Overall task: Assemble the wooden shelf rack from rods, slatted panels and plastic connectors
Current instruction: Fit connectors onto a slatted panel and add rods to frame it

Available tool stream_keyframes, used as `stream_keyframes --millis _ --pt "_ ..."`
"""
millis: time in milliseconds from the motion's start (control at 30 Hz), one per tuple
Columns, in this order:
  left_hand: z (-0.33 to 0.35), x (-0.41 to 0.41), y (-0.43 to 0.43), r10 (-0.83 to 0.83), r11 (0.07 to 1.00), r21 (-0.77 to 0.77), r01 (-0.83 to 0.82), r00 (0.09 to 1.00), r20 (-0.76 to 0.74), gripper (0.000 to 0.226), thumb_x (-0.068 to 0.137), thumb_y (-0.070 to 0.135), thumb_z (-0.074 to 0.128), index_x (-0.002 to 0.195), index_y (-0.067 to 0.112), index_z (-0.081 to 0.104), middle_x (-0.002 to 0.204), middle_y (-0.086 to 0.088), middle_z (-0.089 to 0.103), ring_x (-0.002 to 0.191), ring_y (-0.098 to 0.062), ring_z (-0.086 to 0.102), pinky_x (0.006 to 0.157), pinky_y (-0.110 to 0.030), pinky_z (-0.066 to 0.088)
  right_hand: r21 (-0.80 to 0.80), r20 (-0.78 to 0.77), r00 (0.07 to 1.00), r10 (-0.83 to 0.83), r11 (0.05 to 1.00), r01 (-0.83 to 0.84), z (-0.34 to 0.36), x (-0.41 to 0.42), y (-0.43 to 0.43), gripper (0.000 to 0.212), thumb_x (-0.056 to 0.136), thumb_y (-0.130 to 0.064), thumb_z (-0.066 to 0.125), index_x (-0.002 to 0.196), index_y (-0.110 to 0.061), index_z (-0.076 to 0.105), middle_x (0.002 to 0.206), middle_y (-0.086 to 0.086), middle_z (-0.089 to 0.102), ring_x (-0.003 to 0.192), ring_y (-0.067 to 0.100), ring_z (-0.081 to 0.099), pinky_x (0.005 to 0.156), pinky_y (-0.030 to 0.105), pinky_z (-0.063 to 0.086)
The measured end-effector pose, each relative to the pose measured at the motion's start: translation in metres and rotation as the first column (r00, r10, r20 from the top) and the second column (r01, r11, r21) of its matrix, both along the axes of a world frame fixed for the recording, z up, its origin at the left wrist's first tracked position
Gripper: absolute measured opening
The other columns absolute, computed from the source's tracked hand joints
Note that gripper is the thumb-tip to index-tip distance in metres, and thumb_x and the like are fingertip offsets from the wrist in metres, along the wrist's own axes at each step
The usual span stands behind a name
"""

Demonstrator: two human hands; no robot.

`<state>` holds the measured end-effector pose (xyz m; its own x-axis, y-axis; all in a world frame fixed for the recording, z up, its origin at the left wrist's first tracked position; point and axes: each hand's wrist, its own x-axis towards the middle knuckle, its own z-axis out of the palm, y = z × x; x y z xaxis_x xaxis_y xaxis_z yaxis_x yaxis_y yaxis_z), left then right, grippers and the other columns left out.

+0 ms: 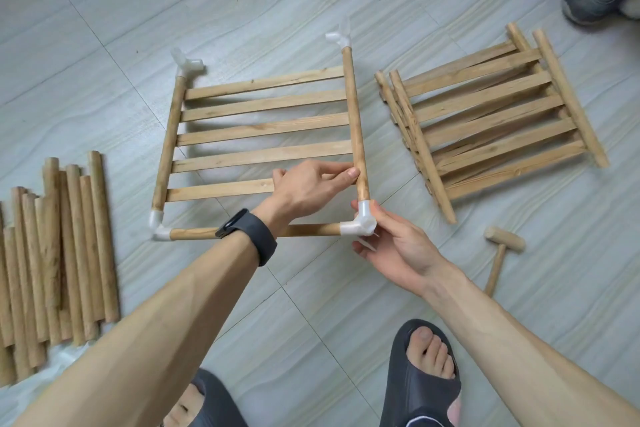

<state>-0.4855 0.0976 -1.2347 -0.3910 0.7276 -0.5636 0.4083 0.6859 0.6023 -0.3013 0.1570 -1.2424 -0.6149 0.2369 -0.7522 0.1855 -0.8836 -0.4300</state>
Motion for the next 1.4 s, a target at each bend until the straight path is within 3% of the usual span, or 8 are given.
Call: stream_keyframes --millis 267,400,700,933,1067,1267,1333,1400 --pt "0.000 0.010 0.003 0.134 0.991 0.029 -0.133 0.990 -0.034 0.041 0.094 0.076 0.034 0.121 0.061 0.061 0.110 0.021 0.070 0.107 -0.006 0.049 0.086 -0.038 0.019 0.198 0.218 0.935 -0.281 0.950 0.240 0.013 -0.027 -0.010 0.029 0.104 -0.030 0.056 0.097 -0.011 0.076 0.090 -0.003 0.078 0.075 0.004 0.067 0.074 0.027 0.048" --pt "0.005 0.016 0.012 0.181 0.983 0.045 -0.179 0.982 -0.051 0.041 0.094 0.076 0.035 0.119 0.058 0.063 0.115 0.020 0.071 0.116 -0.012 0.054 0.089 -0.040 0.019 0.031 0.164 0.915 -0.368 0.929 0.368 0.024 -0.032 0.003 0.028 0.102 -0.026 0.058 0.112 -0.003 0.070 0.091 0.001 0.077 0.074 0.005 0.063 0.065 0.023 0.048" --pt "0.008 0.029 0.022 0.202 0.978 0.060 -0.201 0.979 -0.012 0.042 0.095 0.075 0.037 0.120 0.056 0.064 0.121 0.023 0.069 0.123 -0.012 0.053 0.089 -0.040 0.018 -0.147 0.017 0.932 -0.362 0.921 0.360 0.032 -0.032 0.013 0.030 0.104 -0.031 0.042 0.091 -0.011 0.060 0.068 0.000 0.046 0.062 0.013 0.037 0.070 0.027 0.035" --pt "0.007 0.013 0.003 0.012 0.994 0.102 -0.032 0.982 0.187 0.073 0.083 0.078 0.051 0.148 0.048 0.042 0.148 0.014 0.052 0.138 -0.016 0.045 0.115 -0.043 0.031 0.065 0.103 0.965 -0.243 0.969 0.237 0.011 -0.030 0.025 0.038 0.106 -0.030 0.041 0.090 -0.009 0.068 0.065 -0.001 0.051 0.059 0.011 0.042 0.062 0.027 0.032" --pt "-0.004 0.005 -0.037 -0.302 0.953 -0.054 0.298 0.928 -0.220 0.123 0.056 0.099 0.045 0.154 0.025 0.028 0.140 -0.001 0.049 0.128 -0.024 0.046 0.108 -0.039 0.037 0.040 0.136 0.969 -0.207 0.978 0.203 -0.005 -0.019 0.034 0.037 0.105 -0.031 0.045 0.091 -0.006 0.068 0.069 0.000 0.054 0.059 0.011 0.049 0.066 0.027 0.037" --pt "-0.040 0.024 -0.094 -0.432 0.902 -0.243 0.358 0.777 -0.458 0.102 0.071 0.055 0.065 0.154 0.018 0.018 0.128 -0.004 0.046 0.110 -0.027 0.048 0.097 -0.039 0.041 0.259 0.416 0.903 -0.109 0.966 -0.003 -0.027 -0.006 0.021 0.040 0.108 -0.034 0.042 0.100 -0.005 0.069 0.082 0.007 0.058 0.071 0.017 0.056 0.064 0.030 0.043" --pt "-0.045 0.024 -0.099 -0.407 0.913 -0.235 0.334 0.792 -0.456 0.093 0.071 0.048 0.066 0.149 0.020 0.024 0.127 -0.004 0.046 0.107 -0.027 0.046 0.092 -0.038 0.042 0.644 0.591 0.804 -0.061 0.637 -0.425 -0.029 0.003 0.008 0.045 0.105 -0.047 0.041 0.113 -0.008 0.064 0.107 0.008 0.061 0.101 0.026 0.059 0.082 0.036 0.046" --pt "-0.046 0.022 -0.102 -0.384 0.923 -0.200 0.328 0.796 -0.468 0.090 0.071 0.045 0.066 0.148 0.019 0.028 0.130 -0.004 0.047 0.108 -0.028 0.046 0.093 -0.039 0.042 0.822 0.567 0.823 -0.025 -0.046 -0.568 -0.021 0.009 -0.006 0.058 0.097 -0.056 0.052 0.130 -0.009 0.056 0.130 0.009 0.054 0.123 0.026 0.050 0.101 0.038 0.042"
